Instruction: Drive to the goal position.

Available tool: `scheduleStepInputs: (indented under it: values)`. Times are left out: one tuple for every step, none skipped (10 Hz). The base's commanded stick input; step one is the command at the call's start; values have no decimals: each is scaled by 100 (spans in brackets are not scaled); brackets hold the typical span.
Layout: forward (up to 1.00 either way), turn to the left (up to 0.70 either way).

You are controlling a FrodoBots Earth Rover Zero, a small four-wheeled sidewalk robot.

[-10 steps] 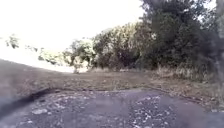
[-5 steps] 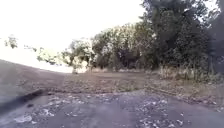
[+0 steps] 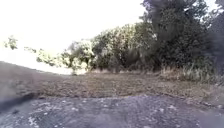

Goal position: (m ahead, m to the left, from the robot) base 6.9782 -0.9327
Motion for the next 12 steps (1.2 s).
scheduleStepInputs:
  values:
    - [70, 0]
    - [70, 0]
    - [70, -35]
    - [70, -35]
    - [70, -13]
    - [70, 0]
    - [70, 0]
    - [70, 0]
    - [70, 0]
    - [70, 0]
    - [70, 0]
    - [70, 0]
